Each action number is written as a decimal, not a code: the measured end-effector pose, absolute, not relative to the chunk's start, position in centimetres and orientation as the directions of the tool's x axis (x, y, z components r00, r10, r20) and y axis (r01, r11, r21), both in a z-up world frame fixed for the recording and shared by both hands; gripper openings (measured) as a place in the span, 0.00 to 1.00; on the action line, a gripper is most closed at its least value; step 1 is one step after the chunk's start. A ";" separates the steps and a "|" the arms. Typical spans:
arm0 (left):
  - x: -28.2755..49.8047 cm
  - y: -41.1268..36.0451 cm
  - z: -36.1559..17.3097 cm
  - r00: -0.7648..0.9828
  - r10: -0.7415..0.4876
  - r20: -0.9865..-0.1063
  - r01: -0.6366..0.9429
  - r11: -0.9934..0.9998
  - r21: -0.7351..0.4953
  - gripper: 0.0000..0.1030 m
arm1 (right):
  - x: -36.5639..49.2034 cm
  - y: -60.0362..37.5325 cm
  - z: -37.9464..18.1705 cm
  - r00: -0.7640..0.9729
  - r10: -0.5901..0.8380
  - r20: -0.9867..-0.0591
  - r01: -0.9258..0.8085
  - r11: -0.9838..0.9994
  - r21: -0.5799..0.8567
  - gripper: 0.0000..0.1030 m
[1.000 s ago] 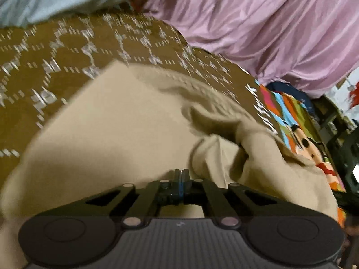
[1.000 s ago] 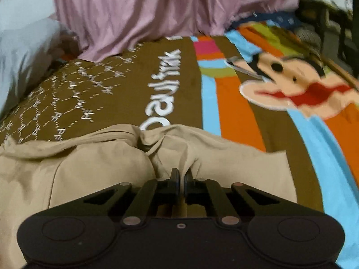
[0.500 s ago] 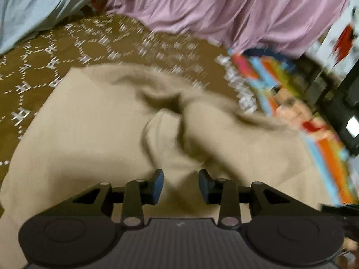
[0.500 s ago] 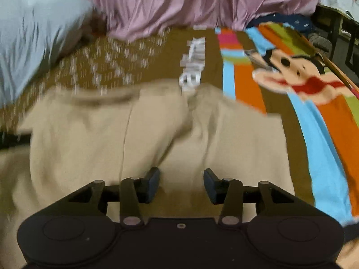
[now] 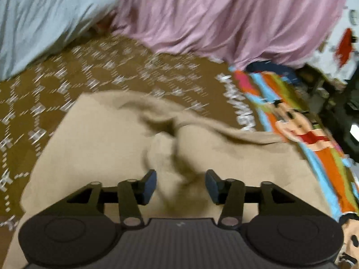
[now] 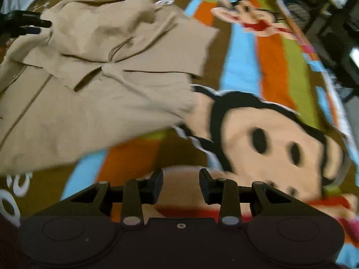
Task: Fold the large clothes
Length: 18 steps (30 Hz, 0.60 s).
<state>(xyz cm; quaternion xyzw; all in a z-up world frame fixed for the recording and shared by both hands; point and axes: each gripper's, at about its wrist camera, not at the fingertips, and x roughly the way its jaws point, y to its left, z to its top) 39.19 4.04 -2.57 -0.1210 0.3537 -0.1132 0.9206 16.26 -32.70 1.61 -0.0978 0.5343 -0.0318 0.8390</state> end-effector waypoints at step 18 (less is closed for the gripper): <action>40.1 1.5 -6.1 0.613 -0.303 -0.730 0.197 0.953 -0.230 0.66 | 26.6 -25.7 -1.1 0.424 0.094 -0.901 -0.484 0.864 -0.138 0.02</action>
